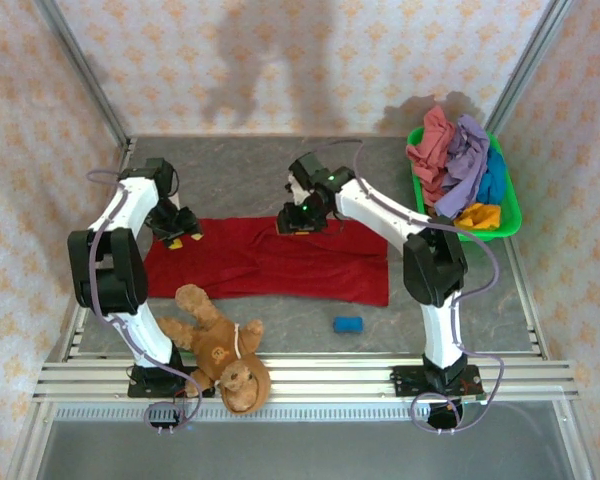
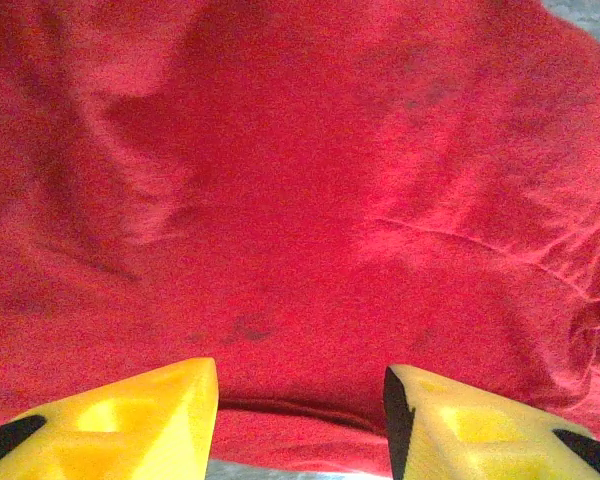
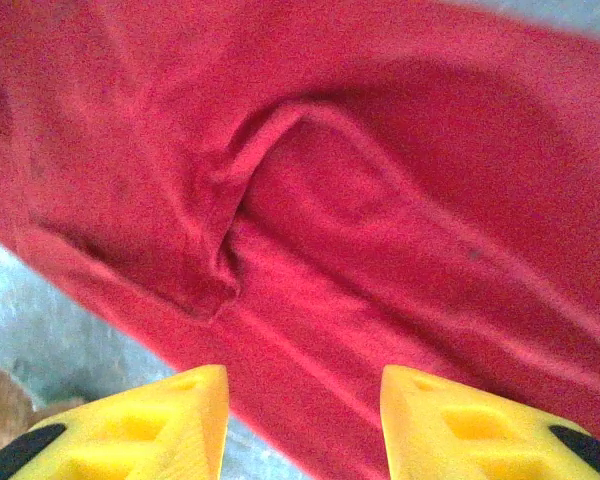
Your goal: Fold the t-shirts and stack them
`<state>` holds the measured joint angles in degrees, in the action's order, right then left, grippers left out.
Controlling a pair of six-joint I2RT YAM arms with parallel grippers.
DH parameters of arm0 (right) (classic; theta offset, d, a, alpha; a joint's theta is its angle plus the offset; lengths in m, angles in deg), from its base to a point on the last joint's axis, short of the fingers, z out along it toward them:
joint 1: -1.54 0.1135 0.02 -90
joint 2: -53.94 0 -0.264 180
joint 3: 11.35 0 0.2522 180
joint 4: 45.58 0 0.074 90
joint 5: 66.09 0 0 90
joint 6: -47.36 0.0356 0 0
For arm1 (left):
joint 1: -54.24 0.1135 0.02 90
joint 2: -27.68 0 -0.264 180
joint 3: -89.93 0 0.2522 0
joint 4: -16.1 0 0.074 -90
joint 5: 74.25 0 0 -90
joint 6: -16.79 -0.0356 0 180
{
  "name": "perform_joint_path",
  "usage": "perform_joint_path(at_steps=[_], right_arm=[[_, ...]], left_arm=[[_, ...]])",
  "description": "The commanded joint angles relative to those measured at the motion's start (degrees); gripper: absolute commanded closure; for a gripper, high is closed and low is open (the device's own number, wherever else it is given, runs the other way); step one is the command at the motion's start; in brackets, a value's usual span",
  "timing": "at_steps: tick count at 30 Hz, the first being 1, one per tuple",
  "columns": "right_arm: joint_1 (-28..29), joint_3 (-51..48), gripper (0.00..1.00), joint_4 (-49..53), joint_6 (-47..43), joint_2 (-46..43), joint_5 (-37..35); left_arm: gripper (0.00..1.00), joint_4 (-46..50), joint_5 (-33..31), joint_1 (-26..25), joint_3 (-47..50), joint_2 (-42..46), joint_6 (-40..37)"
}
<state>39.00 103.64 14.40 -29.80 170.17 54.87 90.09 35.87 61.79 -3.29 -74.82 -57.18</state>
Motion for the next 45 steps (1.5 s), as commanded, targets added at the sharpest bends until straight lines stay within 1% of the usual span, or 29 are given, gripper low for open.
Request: perform_joint_path(at_steps=[1, 6, 9, 18, 20, 21, 26, 31, 37, 40, 45], right_arm=[[-0.8, 5.0, 0.56, 0.5, -0.2, 4.6, 0.4], [-1.2, 15.1, 0.56, 4.5, -1.8, 13.6, 0.9], [-1.2, 19.4, 0.57, 5.7, -1.8, 17.3, 1.1], [-1.1, 26.3, 0.57, 4.6, -0.6, 22.5, 3.2], [-1.0, 28.9, 0.57, 5.0, -0.6, 24.4, 3.7], [-1.0, 30.0, 0.57, 4.9, -0.6, 25.2, 4.1], [-1.0, 33.3, 0.57, 4.9, -0.6, 28.4, 8.3], [-0.6, 33.9, 0.57, 4.9, -0.7, 30.1, 11.5], [1.0, 32.4, 0.57, 8.2, -2.3, 29.9, 12.8], [2.0, 27.9, 0.57, 8.7, -2.7, 27.6, 11.8], [3.4, 18.8, 0.58, 6.2, -1.1, 22.2, 8.1]], left_arm=[[0.52, -2.0, 2.4, -3.4, -1.2, -1.3, 0.9], [0.54, -2.9, 2.6, -8.2, 0.4, -3.1, 0.5], [0.55, -2.1, 2.5, -10.2, 1.3, -3.8, -0.2], [0.54, -3.1, 3.8, -15.0, 5.8, -4.8, -0.3], [0.54, -3.4, 2.1, -16.2, 6.7, -4.3, -0.3], [0.54, -3.9, 1.4, -16.5, 7.6, -3.6, -0.1], [0.53, -3.7, 3.0, -16.9, 10.6, -1.7, 0.6], [0.53, -2.7, 2.9, -18.2, 13.4, -0.2, 1.2], [0.53, -1.8, 4.1, -18.9, 17.0, 4.2, 3.6], [0.53, -1.6, 4.0, -19.0, 18.0, 6.0, 3.8], [0.53, 0.0, 1.2, -18.7, 16.0, 6.9, 3.7]])
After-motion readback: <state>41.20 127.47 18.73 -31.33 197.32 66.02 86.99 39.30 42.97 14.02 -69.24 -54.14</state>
